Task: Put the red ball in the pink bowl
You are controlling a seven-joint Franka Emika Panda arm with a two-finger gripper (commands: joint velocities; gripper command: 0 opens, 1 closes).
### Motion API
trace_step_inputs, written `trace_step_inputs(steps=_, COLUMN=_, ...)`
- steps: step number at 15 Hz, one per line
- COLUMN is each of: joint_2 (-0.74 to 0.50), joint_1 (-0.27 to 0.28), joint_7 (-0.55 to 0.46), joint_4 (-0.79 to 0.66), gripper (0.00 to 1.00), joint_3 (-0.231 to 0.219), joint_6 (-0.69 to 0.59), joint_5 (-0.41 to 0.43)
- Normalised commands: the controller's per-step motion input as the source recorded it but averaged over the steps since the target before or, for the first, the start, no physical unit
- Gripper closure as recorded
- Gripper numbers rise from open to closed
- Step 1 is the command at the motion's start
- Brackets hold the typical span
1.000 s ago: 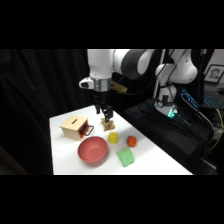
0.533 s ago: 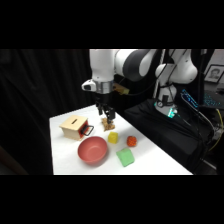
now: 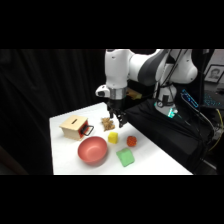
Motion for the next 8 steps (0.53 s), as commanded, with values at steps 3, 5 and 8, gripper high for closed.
trace_step_inputs(steps=3, joint_2=-0.21, joint_1=0.087, joint_7=0.28, joint_4=-0.38, gripper=0.00, joint_3=0.103, joint_6=0.28, joint_5=-0.042)
trace_step_inputs(steps=5, joint_2=-0.17, joint_1=0.083, joint_7=0.27, joint_4=-0.36, gripper=0.00, joint_3=0.090, joint_6=0.28, joint_5=-0.055)
trace_step_inputs(steps=8, joint_2=-0.12, joint_1=0.068, joint_7=0.25, joint_4=-0.30, gripper=0.00, joint_3=0.069, joint_6=0.27, joint_5=-0.071)
